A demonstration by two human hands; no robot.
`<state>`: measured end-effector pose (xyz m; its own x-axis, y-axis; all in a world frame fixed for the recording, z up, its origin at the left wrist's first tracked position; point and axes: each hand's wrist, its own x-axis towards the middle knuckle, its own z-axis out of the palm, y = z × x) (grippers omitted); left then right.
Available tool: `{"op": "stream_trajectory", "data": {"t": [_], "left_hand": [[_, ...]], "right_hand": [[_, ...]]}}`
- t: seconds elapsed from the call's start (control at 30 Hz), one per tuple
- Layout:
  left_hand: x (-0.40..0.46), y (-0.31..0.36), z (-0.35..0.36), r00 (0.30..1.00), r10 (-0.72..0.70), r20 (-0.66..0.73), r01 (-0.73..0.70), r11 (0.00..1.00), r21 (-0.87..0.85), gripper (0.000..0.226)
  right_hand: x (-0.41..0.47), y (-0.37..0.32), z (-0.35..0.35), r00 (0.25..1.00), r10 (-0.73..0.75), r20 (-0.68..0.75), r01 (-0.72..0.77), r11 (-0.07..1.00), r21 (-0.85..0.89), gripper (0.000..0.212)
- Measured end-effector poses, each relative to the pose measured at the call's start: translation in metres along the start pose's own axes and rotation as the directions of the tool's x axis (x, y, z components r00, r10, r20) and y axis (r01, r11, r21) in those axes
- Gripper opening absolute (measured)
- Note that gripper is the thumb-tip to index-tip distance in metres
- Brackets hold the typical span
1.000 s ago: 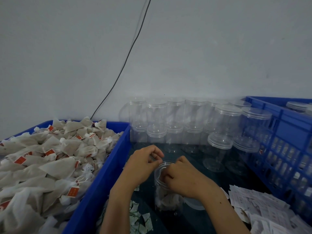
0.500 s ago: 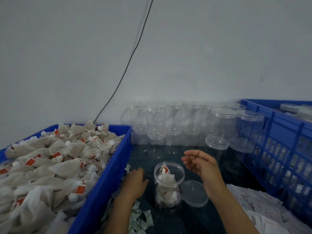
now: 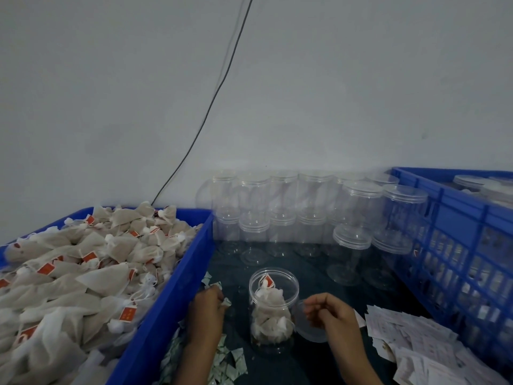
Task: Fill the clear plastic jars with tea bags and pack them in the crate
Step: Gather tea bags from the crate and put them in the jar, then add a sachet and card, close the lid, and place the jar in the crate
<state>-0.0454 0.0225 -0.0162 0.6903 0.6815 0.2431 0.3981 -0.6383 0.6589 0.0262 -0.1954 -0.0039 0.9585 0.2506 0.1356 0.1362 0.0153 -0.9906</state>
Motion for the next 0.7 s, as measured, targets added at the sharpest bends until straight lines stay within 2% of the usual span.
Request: {"op": "stream_trajectory", "data": {"t": [0.07,0.13,0.17,0.23,0.33,0.43,0.5,0.6,0.7], "left_hand": [[-0.002,0.011,-0.007,0.994,-0.003,-0.105,-0.012,0.991,-0.136,0.013],[-0.005,0.029,-0.022,0.976,-0.011,-0.219,-0.066,0.938,-0.339,0.016],[-0.005,0.039,-0.032,0.972,-0.010,-0.235,-0.095,0.898,-0.430,0.016],[-0.007,0.057,-0.048,0.981,0.077,-0.179,-0.161,0.836,-0.525,0.017],[-0.013,0.076,-0.057,0.969,0.245,-0.022,-0.225,0.846,-0.483,0.020],[-0.021,0.083,-0.051,0.950,0.312,0.020,-0.297,0.921,-0.254,0.019],[-0.024,0.083,-0.047,0.937,0.347,0.031,-0.339,0.929,-0.150,0.017],[-0.025,0.080,-0.045,0.929,0.370,-0.013,-0.367,0.916,-0.161,0.015],[-0.022,0.075,-0.042,0.934,0.329,-0.140,-0.355,0.894,-0.273,0.009]], "right_hand": [[0.003,0.001,-0.003,0.998,-0.047,-0.034,0.045,0.998,-0.036,0.041],[0.007,0.002,-0.011,0.989,-0.094,-0.111,0.087,0.994,-0.067,0.043],[0.009,0.003,-0.017,0.979,-0.117,-0.165,0.104,0.991,-0.084,0.042],[0.015,0.005,-0.030,0.949,-0.143,-0.281,0.116,0.987,-0.110,0.040],[0.022,0.009,-0.049,0.915,-0.105,-0.390,0.060,0.990,-0.127,0.038],[0.026,0.013,-0.058,0.914,-0.072,-0.399,0.005,0.986,-0.168,0.037],[0.028,0.015,-0.060,0.919,-0.067,-0.389,-0.025,0.974,-0.226,0.036],[0.029,0.018,-0.062,0.939,-0.083,-0.334,-0.057,0.920,-0.389,0.032],[0.032,0.020,-0.063,0.967,-0.123,-0.224,-0.027,0.823,-0.568,0.028]]}}
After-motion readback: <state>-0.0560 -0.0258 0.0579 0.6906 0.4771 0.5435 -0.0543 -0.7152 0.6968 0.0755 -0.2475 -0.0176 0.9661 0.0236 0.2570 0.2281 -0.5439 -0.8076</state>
